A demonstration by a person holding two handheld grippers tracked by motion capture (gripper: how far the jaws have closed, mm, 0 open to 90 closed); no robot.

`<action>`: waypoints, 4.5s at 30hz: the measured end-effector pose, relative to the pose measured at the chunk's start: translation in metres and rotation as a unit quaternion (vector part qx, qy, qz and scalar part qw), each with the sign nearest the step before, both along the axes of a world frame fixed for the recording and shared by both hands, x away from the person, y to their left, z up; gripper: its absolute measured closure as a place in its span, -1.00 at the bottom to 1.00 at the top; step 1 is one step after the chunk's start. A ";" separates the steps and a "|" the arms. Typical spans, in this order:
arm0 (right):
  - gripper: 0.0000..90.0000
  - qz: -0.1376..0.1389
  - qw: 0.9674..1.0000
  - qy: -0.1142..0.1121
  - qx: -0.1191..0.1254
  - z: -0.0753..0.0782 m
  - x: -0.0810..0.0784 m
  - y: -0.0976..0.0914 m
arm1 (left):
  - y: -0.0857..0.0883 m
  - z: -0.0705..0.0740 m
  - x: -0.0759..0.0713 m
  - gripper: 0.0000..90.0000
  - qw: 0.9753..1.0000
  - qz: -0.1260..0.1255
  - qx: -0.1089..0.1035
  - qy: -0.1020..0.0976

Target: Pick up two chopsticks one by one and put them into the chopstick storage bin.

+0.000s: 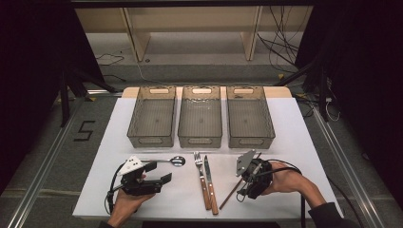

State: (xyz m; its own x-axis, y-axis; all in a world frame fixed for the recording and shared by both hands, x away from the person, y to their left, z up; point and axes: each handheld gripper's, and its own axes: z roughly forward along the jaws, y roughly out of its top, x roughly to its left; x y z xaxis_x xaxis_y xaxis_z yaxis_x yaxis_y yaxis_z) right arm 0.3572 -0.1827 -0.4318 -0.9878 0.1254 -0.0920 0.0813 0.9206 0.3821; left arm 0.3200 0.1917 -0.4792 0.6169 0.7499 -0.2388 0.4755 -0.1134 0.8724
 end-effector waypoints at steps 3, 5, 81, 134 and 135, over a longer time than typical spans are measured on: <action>-0.24 0.004 1.000 0.002 -0.012 -0.002 0.003 0.002 | 0.000 0.000 -0.001 -0.56 1.000 -0.002 0.000 0.002; -0.22 0.007 1.000 0.003 -0.019 -0.004 0.006 0.003 | 0.000 0.000 -0.002 -0.57 1.000 -0.004 0.000 0.001; 0.89 0.097 0.987 0.007 -0.130 -0.026 -0.015 -0.006 | -0.002 -0.002 -0.003 -0.60 1.000 -0.007 -0.003 -0.001; 0.89 -0.226 0.887 0.083 0.394 0.020 0.005 0.057 | -0.092 0.030 0.009 -0.07 0.985 -0.126 -0.086 0.081; 0.89 -0.227 0.887 0.081 0.395 0.020 0.004 0.057 | -0.094 0.030 0.010 0.00 0.985 -0.128 -0.084 0.082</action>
State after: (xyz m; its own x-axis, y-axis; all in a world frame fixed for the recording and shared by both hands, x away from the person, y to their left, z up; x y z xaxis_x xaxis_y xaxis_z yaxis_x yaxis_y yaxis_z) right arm 0.3615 -0.1255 -0.4122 -0.8116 0.4747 0.3404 0.4878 0.2302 0.8420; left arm 0.3298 0.0982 -0.4490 0.7232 0.5166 -0.4584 0.5862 -0.1082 0.8029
